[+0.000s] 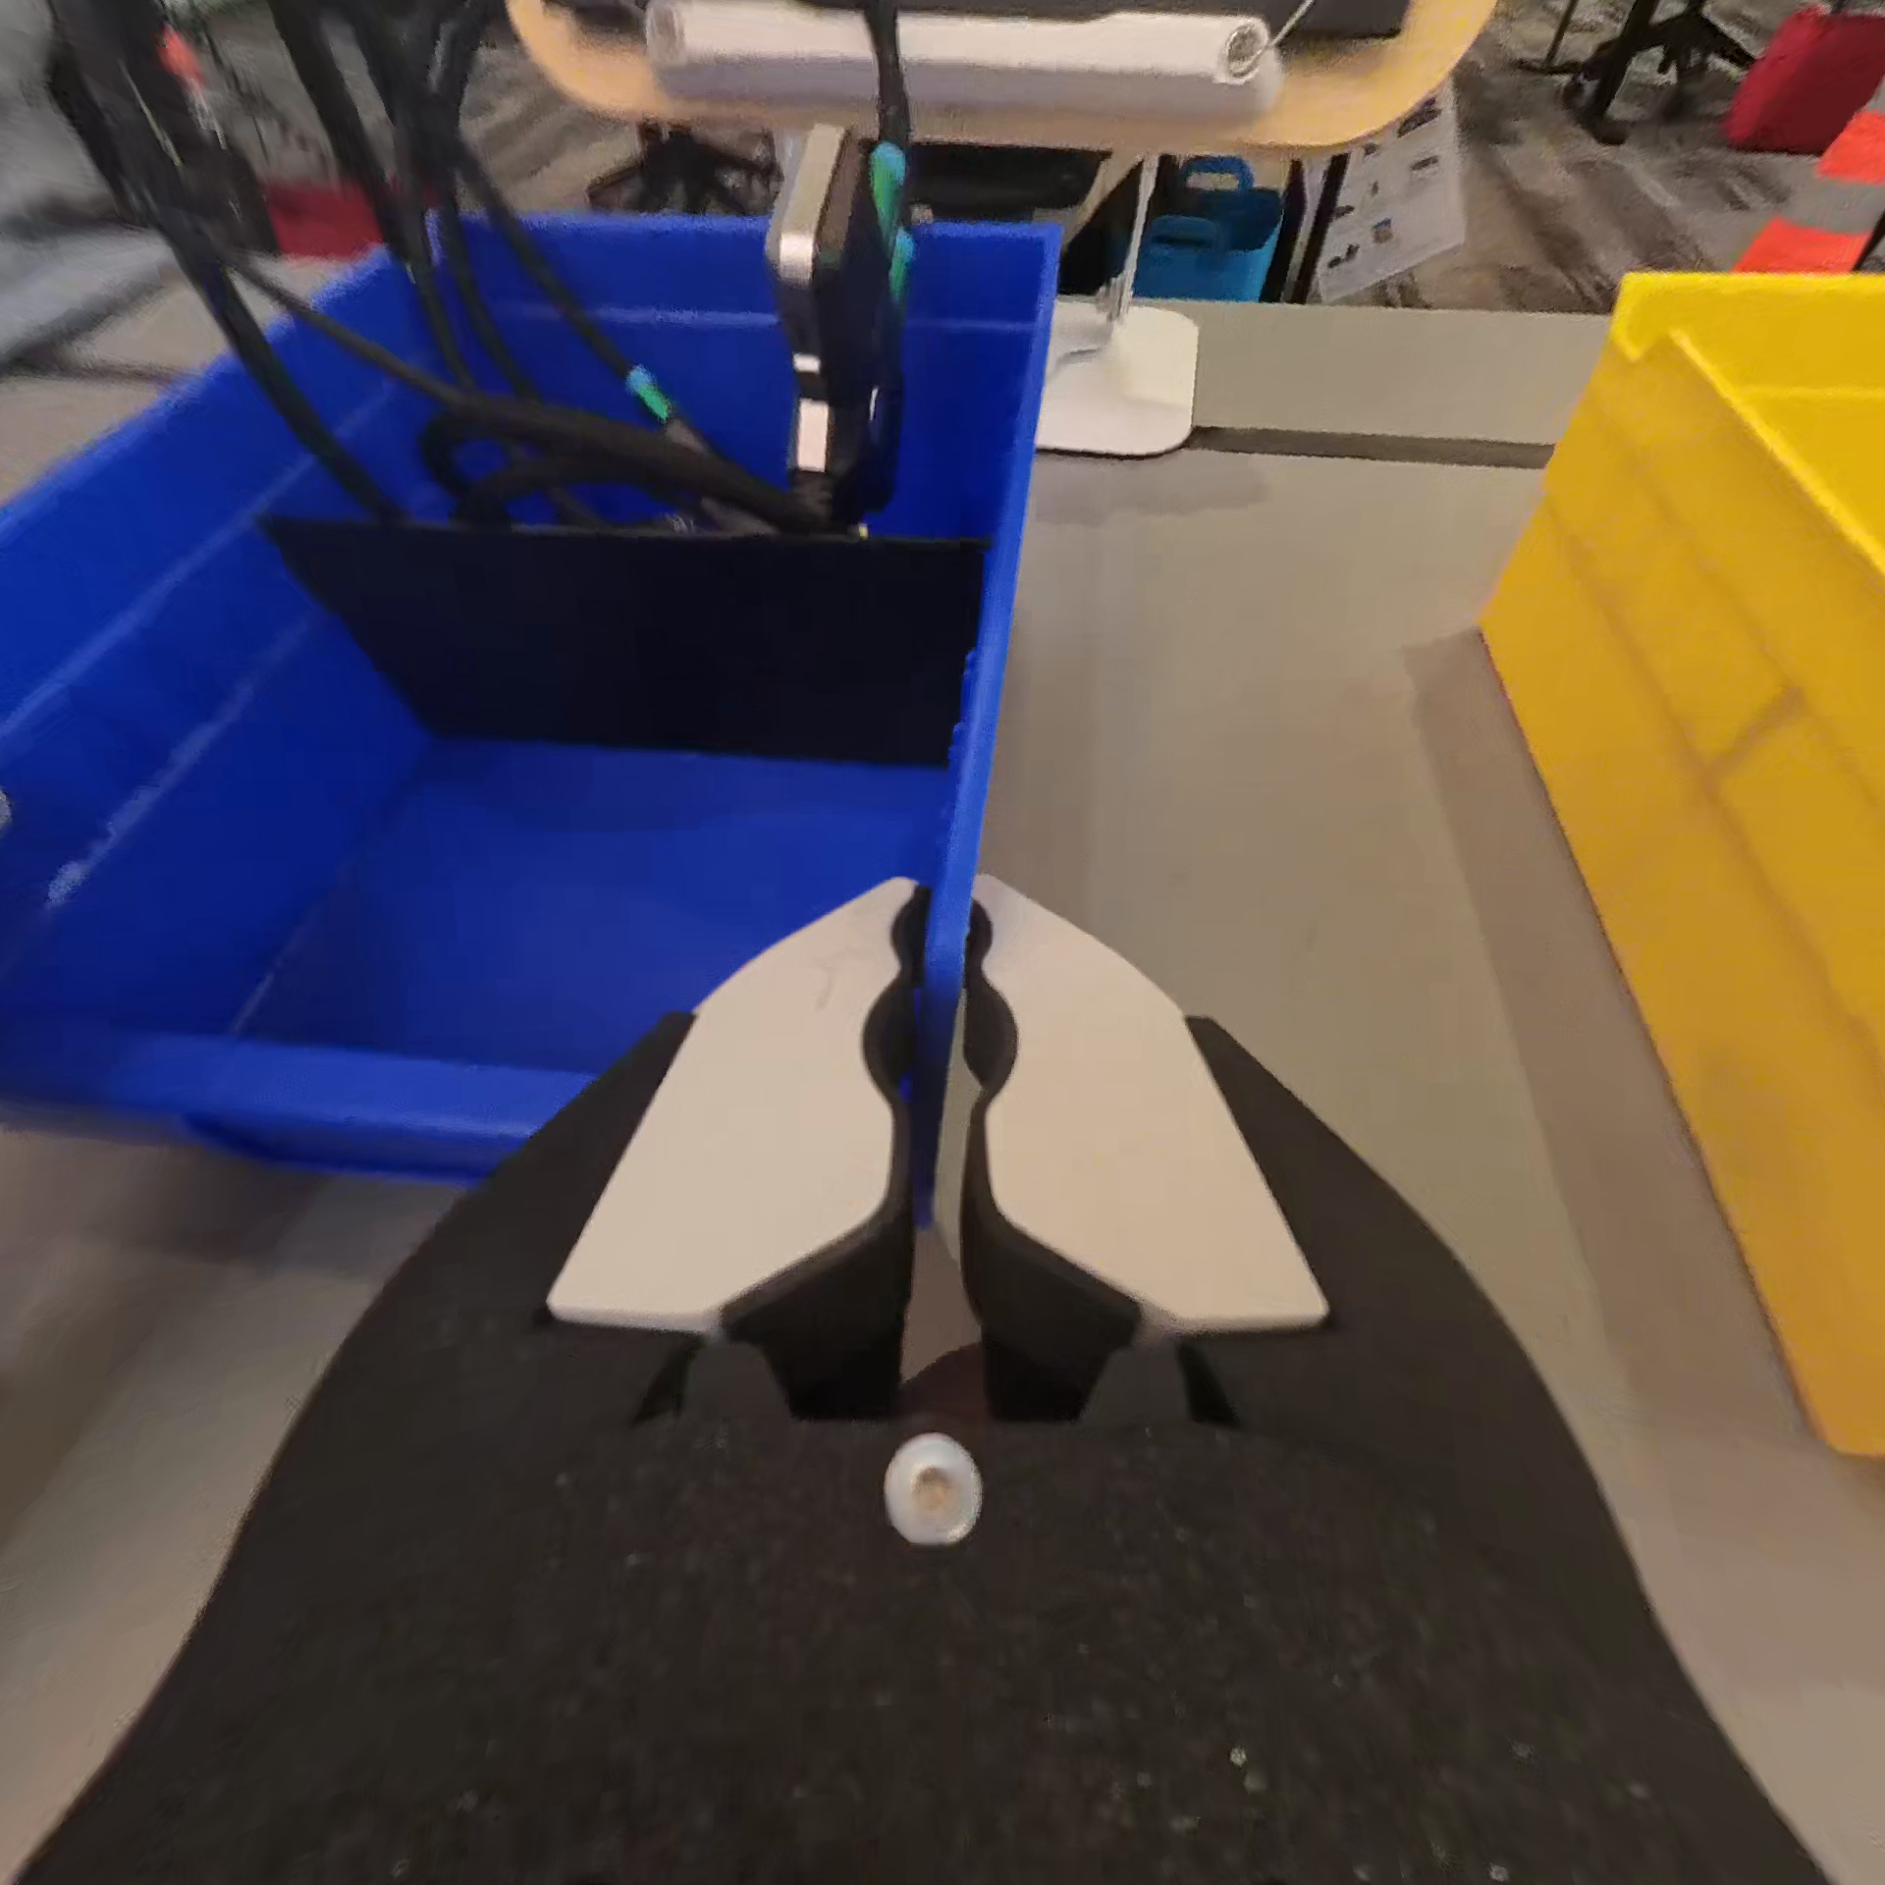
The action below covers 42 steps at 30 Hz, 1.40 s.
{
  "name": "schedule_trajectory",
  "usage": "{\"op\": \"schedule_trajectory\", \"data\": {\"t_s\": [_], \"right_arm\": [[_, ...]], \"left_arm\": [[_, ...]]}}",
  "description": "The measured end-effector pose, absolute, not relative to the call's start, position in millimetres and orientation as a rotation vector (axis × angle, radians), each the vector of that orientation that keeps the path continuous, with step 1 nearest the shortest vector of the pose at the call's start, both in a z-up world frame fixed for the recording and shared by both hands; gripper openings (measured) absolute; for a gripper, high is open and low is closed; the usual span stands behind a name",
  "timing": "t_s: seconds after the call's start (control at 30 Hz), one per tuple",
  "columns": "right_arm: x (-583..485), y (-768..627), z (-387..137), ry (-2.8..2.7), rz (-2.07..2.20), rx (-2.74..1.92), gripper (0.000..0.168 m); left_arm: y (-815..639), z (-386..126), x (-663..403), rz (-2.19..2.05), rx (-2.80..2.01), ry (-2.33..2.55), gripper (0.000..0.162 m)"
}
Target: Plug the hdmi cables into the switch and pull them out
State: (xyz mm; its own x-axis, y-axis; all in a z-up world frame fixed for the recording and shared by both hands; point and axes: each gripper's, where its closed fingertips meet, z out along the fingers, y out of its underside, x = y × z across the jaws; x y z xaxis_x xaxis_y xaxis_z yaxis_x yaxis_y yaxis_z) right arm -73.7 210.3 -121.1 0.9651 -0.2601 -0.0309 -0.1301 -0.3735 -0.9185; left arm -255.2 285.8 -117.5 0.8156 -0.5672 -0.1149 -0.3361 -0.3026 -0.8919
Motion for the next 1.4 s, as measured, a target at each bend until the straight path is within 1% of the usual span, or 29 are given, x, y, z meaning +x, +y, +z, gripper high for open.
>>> {"op": "schedule_trajectory", "data": {"t_s": [0.17, 0.33, 0.47, 0.6, 0.7, 0.87, 1.0, 1.03, 1.1, 1.17, 1.23, 1.33, 1.4], "right_arm": [[-110.0, 215.9, -119.0, 0.373, -0.091, -1.881, 0.002], [-177.8, 238.9, -112.8, 0.327, -0.055, -1.866, 0.003], [-239.8, 260.6, -105.5, 0.262, -0.042, -1.861, 0.004], [-288.4, 276.5, -115.4, 0.211, -0.001, -1.897, 0.005], [-308.5, 278.3, -125.5, 0.185, 0.014, -1.913, 0.007], [-325.4, 280.4, -125.4, 0.081, 0.060, -1.956, 0.012], [-343.4, 262.2, -126.2, -0.162, 0.263, -2.072, 0.019], [-345.2, 252.2, -123.8, -0.225, 0.331, -2.084, 0.018], [-337.2, 229.8, -114.8, -0.338, 0.403, -2.067, 0.028], [-319.2, 202.8, -109.7, -0.461, 0.437, -2.038, 0.031], [-283.6, 179.4, -110.0, -0.501, 0.409, -2.018, 0.031], [-204.8, 151.3, -117.1, -0.385, 0.290, -1.979, 0.029], [-155.3, 131.5, -122.7, -0.270, 0.221, -1.977, 0.028]], "left_arm": [[296.4, -107.3, -293.4, -0.227, -1.907, 0.643, 0.003], [313.9, -97.2, -366.1, -0.170, -1.891, 0.601, 0.003], [332.4, -99.1, -428.2, -0.171, -1.919, 0.548, 0.003], [347.4, -109.0, -474.1, -0.225, -1.983, 0.360, 0.003], [355.5, -115.3, -488.1, -0.264, -1.982, 0.356, 0.003], [361.9, -119.8, -500.4, -0.325, -1.987, 0.334, 0.003], [360.8, -120.4, -510.5, -0.301, -2.009, 0.314, 0.007], [359.9, -118.2, -513.2, -0.293, -2.008, 0.297, 0.011], [356.9, -105.5, -516.0, -0.292, -1.967, 0.273, 0.021], [351.6, -88.1, -516.2, -0.304, -1.895, 0.264, 0.026], [343.6, -71.5, -512.8, -0.295, -1.812, 0.294, 0.045], [322.6, -49.1, -499.9, -0.257, -1.688, 0.337, 0.045], [307.8, -41.0, -480.2, -0.284, -1.648, 0.337, 0.041]]}}
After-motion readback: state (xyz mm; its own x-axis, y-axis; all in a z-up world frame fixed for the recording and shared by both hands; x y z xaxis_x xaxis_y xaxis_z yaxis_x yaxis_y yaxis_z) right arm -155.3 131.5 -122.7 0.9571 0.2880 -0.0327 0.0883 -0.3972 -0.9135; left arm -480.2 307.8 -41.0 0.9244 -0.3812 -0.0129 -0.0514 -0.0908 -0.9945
